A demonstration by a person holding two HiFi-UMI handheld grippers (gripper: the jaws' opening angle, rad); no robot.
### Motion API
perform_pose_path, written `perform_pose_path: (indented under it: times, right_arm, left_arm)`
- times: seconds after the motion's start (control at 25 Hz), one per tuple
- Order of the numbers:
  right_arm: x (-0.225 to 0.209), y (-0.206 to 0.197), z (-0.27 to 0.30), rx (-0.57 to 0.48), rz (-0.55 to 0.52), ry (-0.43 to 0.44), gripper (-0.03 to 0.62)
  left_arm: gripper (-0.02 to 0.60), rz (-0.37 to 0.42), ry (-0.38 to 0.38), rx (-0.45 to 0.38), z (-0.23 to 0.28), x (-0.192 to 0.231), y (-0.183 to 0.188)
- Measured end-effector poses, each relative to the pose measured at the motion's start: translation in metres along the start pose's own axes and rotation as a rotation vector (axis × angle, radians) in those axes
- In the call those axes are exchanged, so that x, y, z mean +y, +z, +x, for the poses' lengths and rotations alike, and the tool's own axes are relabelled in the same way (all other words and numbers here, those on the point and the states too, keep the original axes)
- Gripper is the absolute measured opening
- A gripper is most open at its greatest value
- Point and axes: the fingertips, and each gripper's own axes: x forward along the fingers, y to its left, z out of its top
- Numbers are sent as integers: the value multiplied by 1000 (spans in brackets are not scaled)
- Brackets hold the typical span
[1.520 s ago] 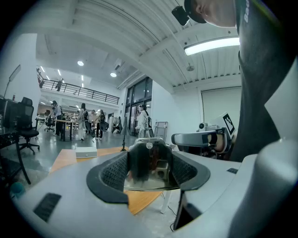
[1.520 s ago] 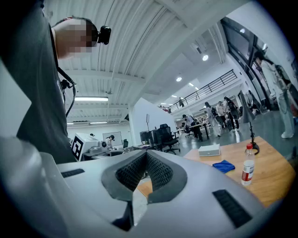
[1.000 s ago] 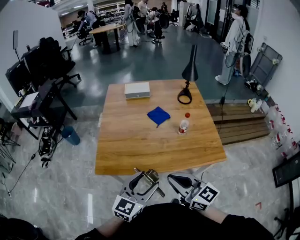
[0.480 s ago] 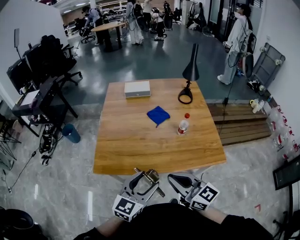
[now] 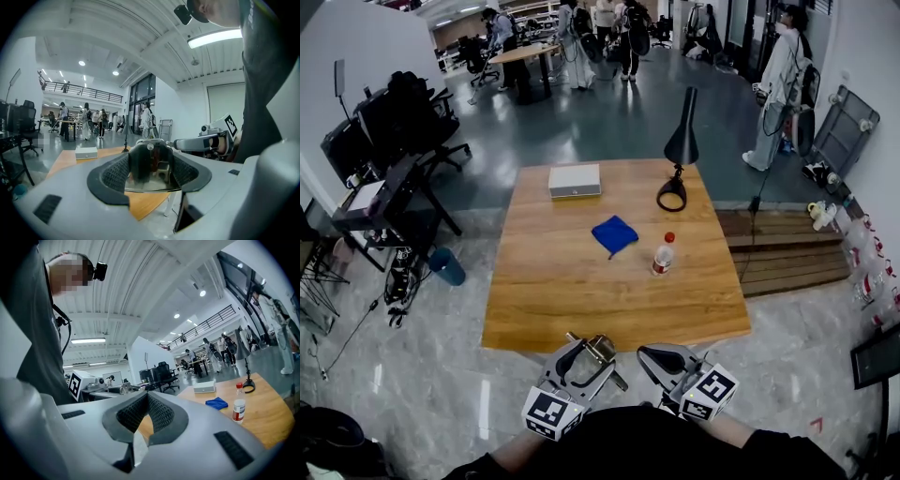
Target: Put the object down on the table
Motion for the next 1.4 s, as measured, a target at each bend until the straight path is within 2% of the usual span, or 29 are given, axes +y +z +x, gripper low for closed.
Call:
perform_pose_path:
  times: [0.52, 0.72, 1.0, 1.4]
  right_arm:
    - [-40, 6, -38, -14, -2, 49, 5]
    - [-46, 4, -35, -7, 2, 49, 5]
    - [-60, 7, -5, -1, -3, -1, 5]
    - [-79, 18, 69, -10, -8, -111, 5]
  left_arm:
    - [290, 3, 121, 5, 33, -14, 11]
    - [290, 1, 134, 3, 36, -6, 11]
    - [290, -1, 125, -18, 38, 36, 12]
    - [290, 14, 46, -24, 43, 120, 15]
